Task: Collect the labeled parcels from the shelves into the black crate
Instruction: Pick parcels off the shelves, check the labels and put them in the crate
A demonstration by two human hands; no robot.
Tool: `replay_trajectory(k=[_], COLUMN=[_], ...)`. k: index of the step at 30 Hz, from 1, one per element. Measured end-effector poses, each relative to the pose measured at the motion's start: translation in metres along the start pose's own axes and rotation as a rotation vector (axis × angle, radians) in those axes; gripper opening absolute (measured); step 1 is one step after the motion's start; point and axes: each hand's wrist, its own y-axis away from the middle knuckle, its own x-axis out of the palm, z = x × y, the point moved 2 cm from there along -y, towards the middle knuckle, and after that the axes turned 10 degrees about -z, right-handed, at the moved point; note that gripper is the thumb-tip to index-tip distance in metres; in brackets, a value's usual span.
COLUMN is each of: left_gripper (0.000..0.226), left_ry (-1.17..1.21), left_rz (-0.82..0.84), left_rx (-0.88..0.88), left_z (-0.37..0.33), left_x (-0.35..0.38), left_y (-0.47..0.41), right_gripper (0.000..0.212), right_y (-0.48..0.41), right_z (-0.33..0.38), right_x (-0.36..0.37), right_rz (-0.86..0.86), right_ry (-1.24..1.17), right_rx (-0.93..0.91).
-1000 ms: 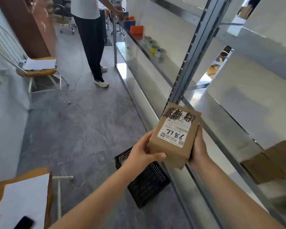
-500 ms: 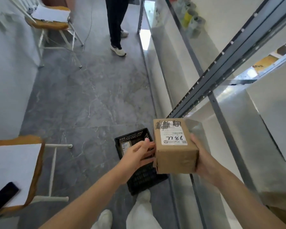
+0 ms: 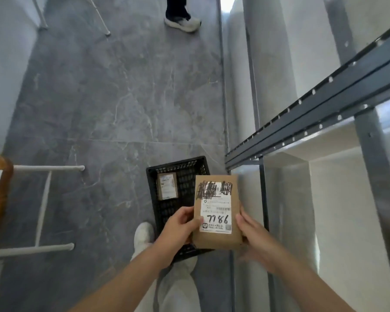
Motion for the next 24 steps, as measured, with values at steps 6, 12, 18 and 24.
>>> replay_trajectory(k=[6,12,18,24], left_gripper=[0.053,0.057,0.058,0.060], left_ry=[-0.077,0.009,-0.017,-0.106], left_rz=[-0.007,-0.048,-0.078,-0.224], left_rx=[-0.127,-0.168,-0.173,-0.071], left_z=[0.057,0.118,0.168,0.196], left_x=[-0.007,-0.013,-0.004,-0.012], left_y=[-0.116,-0.251,-0.353,-0.403], right_gripper=[0.052,0.071,0.075,0.060], right_y=[-0.139,-0.272,-0.370,-0.423], right_z=[-0.062,-0.095,-0.110,-0.109], right_x=[0.052,0.097,0.113,0.136], right_rz=[-0.080,-0.074,-0.064,-0.156], right_ry=[-0.051,0.029,0.149,0.181], right_rx=[0.049,-0.037,-0.032,-0.108])
